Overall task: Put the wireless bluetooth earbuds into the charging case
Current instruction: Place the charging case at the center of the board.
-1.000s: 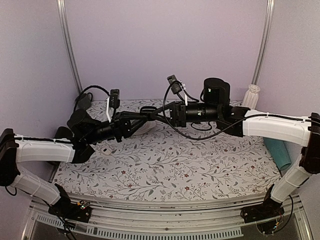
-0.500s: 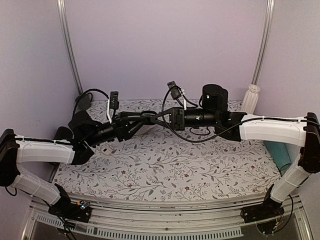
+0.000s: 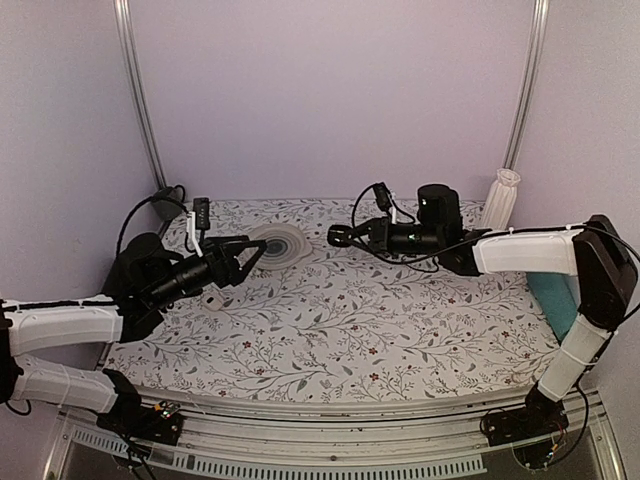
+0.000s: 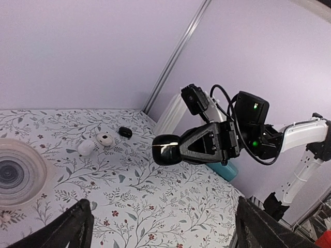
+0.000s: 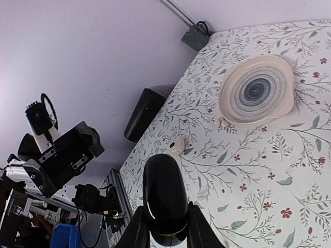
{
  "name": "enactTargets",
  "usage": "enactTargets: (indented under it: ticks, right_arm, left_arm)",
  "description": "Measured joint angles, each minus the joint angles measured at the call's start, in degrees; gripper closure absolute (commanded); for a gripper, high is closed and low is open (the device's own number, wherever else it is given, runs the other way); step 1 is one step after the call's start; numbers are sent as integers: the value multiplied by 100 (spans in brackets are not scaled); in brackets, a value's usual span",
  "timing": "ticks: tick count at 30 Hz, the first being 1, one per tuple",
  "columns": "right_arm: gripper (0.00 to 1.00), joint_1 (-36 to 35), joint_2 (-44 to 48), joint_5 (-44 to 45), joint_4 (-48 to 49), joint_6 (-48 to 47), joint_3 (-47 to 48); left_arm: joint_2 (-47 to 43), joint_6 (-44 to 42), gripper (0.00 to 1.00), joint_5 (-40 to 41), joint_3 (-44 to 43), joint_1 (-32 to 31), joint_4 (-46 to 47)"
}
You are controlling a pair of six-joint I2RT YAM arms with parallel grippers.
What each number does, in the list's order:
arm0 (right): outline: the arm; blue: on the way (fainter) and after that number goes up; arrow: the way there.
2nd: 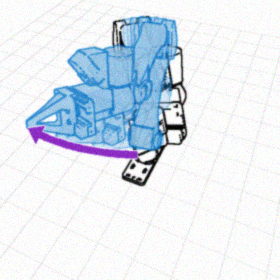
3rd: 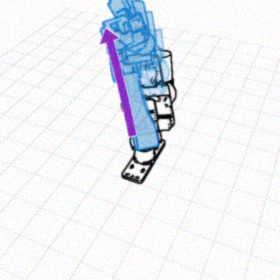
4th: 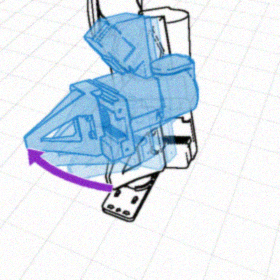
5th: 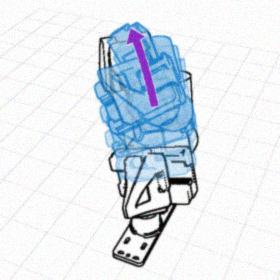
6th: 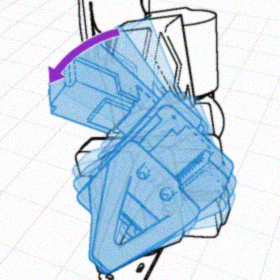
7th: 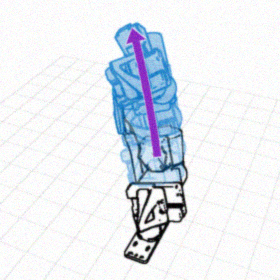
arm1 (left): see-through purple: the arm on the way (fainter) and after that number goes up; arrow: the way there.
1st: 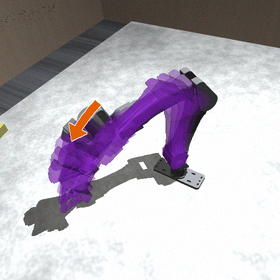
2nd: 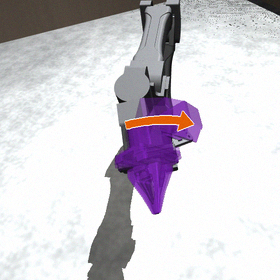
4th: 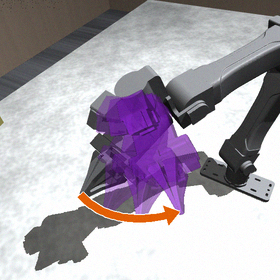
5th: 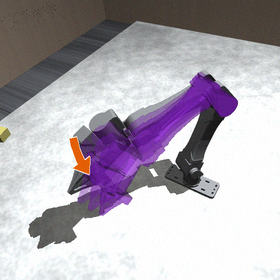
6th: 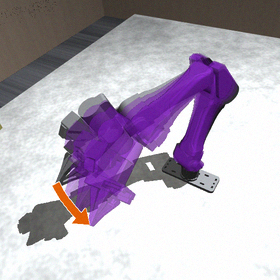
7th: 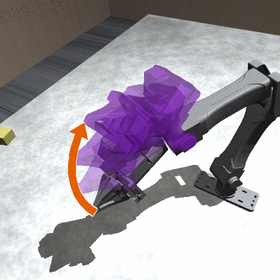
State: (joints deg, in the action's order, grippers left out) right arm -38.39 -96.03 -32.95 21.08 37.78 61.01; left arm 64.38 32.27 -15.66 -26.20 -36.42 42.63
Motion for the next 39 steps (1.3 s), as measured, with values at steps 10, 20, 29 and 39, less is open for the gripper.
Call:
enactTargets:
  ticks: [10, 20, 29, 39]
  right_arm:
    - [97, 1368, -782, -28, -203, 236, -188]
    - [96, 2500, -1921, 11, -979, 87, 42]
    - [65, 2721, -2179, 9, -1307, -57, 389]
    - [14, 2719, -1904, 153, -1464, -155, 142]
  left_arm:
    - [-918, 234, 4, 949, -9, 151, -1770]
    - [-1545, 837, 4, 1998, -22, 647, -3027]
    - [-815, 793, 4, 2229, -566, 671, -3534]
    - [-105, 699, 4, 2090, -656, 675, -3526]
